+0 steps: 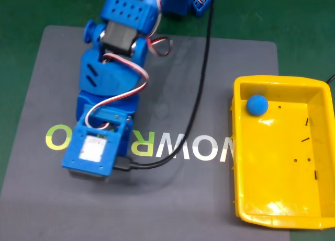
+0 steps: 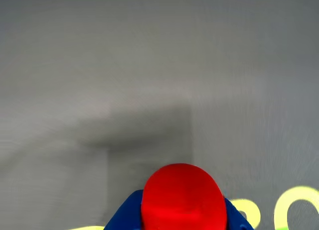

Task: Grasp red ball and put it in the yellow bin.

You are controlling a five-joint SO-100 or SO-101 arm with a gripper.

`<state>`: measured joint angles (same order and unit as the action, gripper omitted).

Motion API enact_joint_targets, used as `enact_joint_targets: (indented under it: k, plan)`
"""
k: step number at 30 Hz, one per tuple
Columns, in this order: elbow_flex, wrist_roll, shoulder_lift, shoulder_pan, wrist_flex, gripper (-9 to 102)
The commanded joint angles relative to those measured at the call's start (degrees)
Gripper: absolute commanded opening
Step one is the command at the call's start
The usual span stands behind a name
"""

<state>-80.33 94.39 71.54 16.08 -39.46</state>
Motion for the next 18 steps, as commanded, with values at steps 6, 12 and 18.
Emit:
enact_joint_targets:
  k: [6, 12, 18]
  plan:
    - [-5.54, -2.72, 21.53, -10.99, 0.97, 0]
    - [-12.92, -3.34, 31.55, -22.94, 0.79, 0]
    - [-16.08, -4.31, 35.16, -34.54, -0.18, 1]
